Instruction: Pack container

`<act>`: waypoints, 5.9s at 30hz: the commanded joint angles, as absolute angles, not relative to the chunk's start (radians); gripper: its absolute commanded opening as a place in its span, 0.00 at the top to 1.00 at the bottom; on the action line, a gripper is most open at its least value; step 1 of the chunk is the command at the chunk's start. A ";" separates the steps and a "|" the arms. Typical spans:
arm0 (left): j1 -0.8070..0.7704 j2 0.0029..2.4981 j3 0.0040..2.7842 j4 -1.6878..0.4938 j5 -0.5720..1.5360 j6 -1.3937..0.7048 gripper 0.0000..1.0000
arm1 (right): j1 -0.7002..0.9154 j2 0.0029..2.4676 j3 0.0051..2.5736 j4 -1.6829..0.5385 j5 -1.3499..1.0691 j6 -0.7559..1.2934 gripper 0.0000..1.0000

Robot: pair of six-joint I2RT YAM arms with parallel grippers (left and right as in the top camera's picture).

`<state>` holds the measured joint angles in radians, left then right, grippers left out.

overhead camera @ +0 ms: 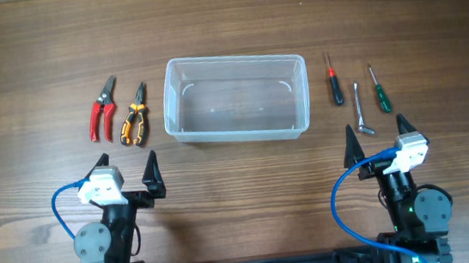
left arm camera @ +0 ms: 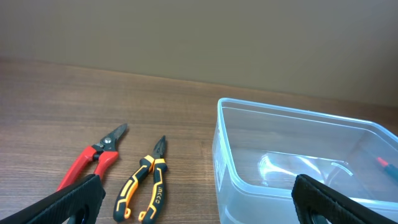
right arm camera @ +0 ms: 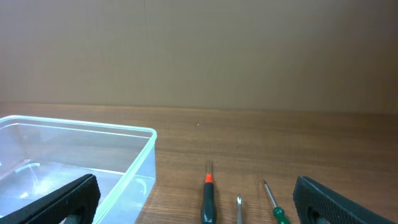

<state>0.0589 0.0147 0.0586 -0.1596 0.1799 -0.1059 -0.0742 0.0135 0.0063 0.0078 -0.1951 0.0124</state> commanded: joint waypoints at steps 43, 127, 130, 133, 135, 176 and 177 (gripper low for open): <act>0.053 0.005 0.048 -0.157 0.167 -0.083 0.00 | -0.070 0.003 0.005 0.017 -0.207 0.001 0.00; 0.053 0.005 0.048 -0.157 0.167 -0.083 0.00 | -0.076 2.041 1.554 -1.147 0.000 -0.128 0.75; 0.053 0.005 0.048 -0.157 0.167 -0.083 0.00 | -0.076 2.041 1.483 -1.101 0.000 -0.127 0.75; 0.053 0.005 0.048 -0.157 0.167 -0.083 0.00 | -0.076 2.041 1.426 -1.066 -0.001 -0.120 0.75; 0.053 0.005 0.048 -0.157 0.167 -0.083 0.00 | -0.076 2.041 1.399 -1.048 -0.001 -0.110 0.75; 0.053 0.005 0.048 -0.157 0.167 -0.083 0.00 | -0.076 2.040 1.283 -0.891 0.017 -0.106 0.96; 0.053 0.005 0.048 -0.157 0.167 -0.083 0.00 | -0.076 2.038 1.309 -0.912 0.017 -0.106 0.96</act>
